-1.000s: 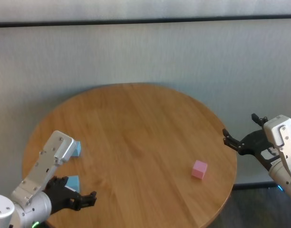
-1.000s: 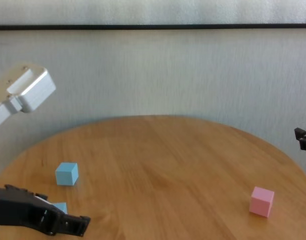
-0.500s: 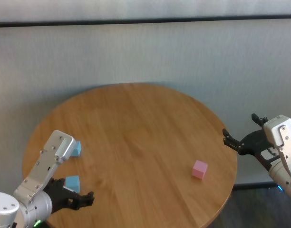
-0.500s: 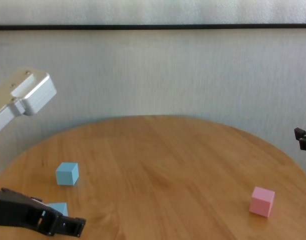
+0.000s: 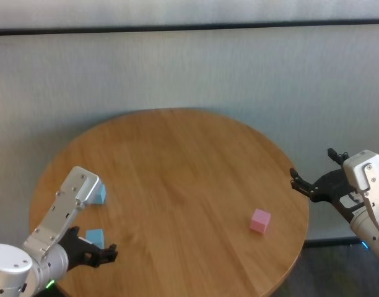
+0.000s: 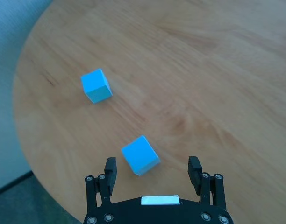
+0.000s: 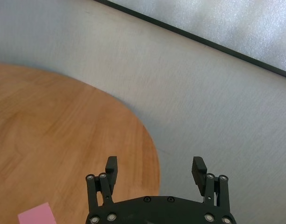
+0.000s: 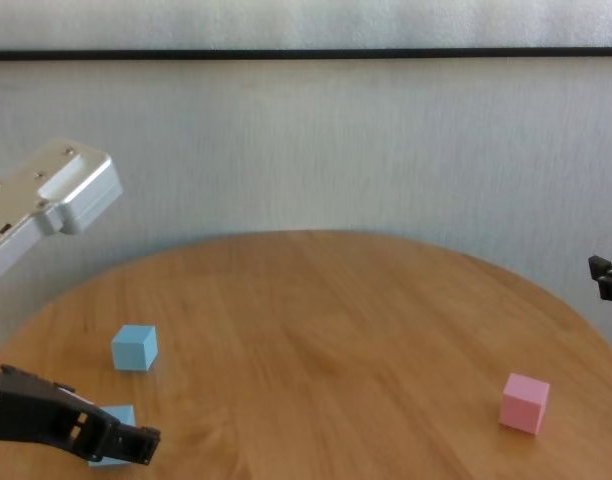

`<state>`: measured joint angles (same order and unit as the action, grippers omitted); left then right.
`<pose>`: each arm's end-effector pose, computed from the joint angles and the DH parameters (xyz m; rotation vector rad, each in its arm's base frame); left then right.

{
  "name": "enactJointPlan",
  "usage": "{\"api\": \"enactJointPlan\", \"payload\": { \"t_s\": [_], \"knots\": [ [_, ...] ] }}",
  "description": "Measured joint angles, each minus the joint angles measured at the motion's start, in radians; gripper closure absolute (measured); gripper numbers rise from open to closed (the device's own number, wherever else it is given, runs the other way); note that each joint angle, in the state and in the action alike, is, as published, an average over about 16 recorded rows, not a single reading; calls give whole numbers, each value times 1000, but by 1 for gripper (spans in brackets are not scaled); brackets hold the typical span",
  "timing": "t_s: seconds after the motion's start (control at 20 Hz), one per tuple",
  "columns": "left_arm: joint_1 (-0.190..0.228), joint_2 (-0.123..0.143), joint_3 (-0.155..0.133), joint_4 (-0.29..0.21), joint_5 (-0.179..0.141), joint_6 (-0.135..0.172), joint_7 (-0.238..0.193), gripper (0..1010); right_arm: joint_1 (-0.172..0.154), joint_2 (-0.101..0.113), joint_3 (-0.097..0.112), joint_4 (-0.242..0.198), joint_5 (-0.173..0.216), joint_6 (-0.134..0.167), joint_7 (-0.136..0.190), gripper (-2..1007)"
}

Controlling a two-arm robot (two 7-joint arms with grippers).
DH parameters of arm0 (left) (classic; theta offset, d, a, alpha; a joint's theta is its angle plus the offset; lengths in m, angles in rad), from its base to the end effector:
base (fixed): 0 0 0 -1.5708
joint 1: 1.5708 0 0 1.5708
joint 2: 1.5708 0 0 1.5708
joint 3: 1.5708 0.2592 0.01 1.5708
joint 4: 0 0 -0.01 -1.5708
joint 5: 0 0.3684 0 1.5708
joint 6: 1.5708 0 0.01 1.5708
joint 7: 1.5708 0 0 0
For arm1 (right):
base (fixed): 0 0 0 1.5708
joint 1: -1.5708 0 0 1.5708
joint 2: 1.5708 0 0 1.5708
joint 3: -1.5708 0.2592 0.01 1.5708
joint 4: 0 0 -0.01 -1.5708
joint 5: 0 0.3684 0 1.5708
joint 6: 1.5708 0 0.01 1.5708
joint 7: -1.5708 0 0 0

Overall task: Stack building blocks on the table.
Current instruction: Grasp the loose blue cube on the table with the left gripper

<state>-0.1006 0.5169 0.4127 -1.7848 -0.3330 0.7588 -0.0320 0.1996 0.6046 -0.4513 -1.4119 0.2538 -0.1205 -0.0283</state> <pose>0.3707 -0.0379 -0.2103 0.6971 0.2344 1.1048 0.4094 -0.0494 -0.2888 -0.3045 -0.2851 -1.2481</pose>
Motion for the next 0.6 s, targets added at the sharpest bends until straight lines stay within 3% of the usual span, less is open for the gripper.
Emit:
{"api": "enactJointPlan", "payload": {
  "t_s": [0.6],
  "knots": [
    [-22, -36, -14, 44, 18, 6, -15, 11, 0, 0, 0, 0, 0, 0, 0, 0]
  ]
}}
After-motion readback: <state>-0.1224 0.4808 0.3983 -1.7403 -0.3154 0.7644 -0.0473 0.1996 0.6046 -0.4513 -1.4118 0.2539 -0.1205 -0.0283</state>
